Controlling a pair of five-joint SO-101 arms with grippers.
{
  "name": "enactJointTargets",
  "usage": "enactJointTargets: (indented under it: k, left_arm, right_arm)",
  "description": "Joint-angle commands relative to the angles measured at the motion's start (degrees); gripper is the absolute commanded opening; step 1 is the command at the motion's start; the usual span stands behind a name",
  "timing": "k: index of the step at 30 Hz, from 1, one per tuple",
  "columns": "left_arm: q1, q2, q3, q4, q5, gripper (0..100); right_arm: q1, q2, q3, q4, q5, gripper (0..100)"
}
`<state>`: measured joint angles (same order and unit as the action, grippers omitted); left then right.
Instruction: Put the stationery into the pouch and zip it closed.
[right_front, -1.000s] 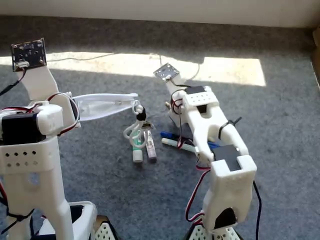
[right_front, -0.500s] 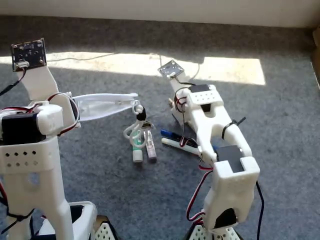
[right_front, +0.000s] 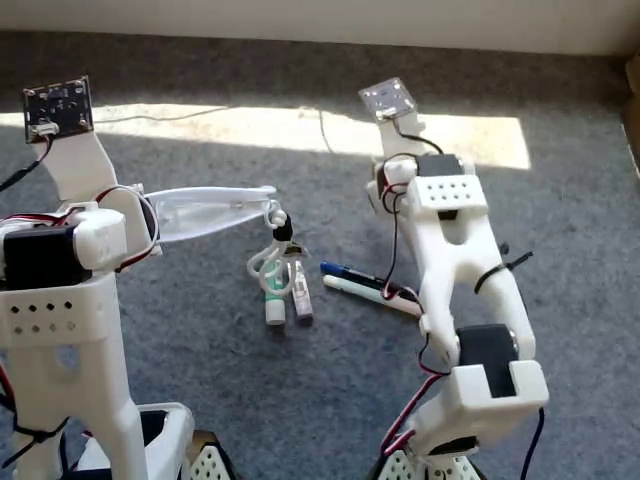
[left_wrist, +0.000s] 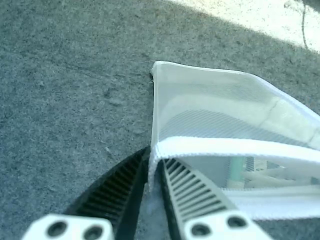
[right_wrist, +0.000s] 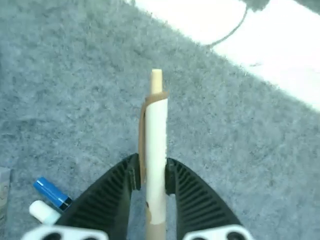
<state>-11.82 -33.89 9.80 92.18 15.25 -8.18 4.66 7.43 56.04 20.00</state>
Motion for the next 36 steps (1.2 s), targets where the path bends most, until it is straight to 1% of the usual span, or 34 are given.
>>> enactJointTargets:
  k: [1, 8, 11, 17, 19, 23, 26, 30, 36]
  left_arm:
    - [-0.4, 0.7, 0.3, -1.1, 0.1, 1]
    - [-0.4, 0.7, 0.3, -1.1, 0.1, 1]
    - [-0.4, 0.7, 0.3, -1.1, 0.1, 1]
    - [-0.4, 0.7, 0.4, -1.5, 0.1, 1]
    - [-0.4, 0.7, 0.4, -1.6, 0.2, 1]
    - [-0.4, 0.7, 0.4, -1.6, 0.2, 1]
    - [-0.4, 0.7, 0.4, -1.6, 0.2, 1]
    - [-0.4, 0.7, 0.4, -1.5, 0.2, 1]
    - [-0.6, 0.7, 0.4, -1.3, 0.2, 1]
  right_arm:
    - [0.7, -7.9, -0.8, 2.3, -2.7, 0.5]
    - [0.5, -17.5, -0.5, 7.0, -7.1, 0.5]
    - [0.0, -22.7, 3.1, 7.0, -7.5, 0.5]
    - [-3.4, -33.8, 10.0, 6.9, -7.7, 0.9]
    - [-4.0, -37.1, 11.1, 6.9, -11.6, 0.9]
    - [-5.1, -42.5, 11.7, 6.9, -22.7, 0.9]
    - [-6.4, -45.8, 11.8, 6.9, -27.5, 0.9]
    - [-8.9, -50.0, 11.8, 6.1, -29.5, 0.6]
    - [-13.2, -56.3, 13.7, -1.1, -29.3, 0.6]
